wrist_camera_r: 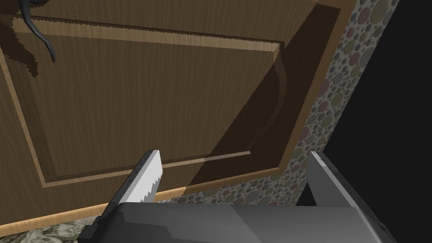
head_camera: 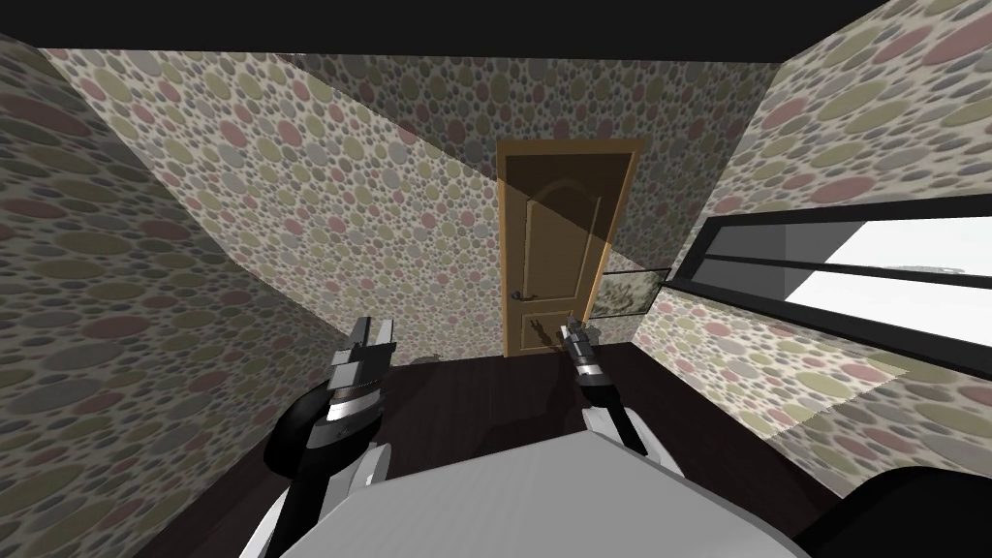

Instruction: Pull the door open

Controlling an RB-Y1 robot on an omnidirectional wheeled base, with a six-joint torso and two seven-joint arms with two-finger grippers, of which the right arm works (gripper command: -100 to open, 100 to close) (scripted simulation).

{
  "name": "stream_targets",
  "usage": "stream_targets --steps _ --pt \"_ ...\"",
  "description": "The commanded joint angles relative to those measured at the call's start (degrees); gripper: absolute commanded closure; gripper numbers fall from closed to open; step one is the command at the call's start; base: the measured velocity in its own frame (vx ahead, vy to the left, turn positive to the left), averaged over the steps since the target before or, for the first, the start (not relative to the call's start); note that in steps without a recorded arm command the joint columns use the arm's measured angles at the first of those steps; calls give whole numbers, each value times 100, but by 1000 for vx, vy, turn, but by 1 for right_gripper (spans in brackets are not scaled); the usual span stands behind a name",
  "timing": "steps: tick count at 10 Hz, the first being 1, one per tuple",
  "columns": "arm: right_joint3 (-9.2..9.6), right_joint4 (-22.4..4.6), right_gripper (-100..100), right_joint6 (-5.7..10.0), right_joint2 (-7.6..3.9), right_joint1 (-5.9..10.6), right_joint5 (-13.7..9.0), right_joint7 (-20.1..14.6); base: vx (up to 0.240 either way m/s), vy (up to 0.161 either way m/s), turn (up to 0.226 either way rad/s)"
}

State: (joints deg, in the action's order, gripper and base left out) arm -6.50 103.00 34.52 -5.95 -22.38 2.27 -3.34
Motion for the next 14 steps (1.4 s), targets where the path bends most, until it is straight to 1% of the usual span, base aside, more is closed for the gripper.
stream_targets --steps 1,14 --pt "-29 -214 -100 6 -37 67 11 -47 97 11 43" --pt "-211 -1670 -100 54 -288 372 102 -401 100 7 39"
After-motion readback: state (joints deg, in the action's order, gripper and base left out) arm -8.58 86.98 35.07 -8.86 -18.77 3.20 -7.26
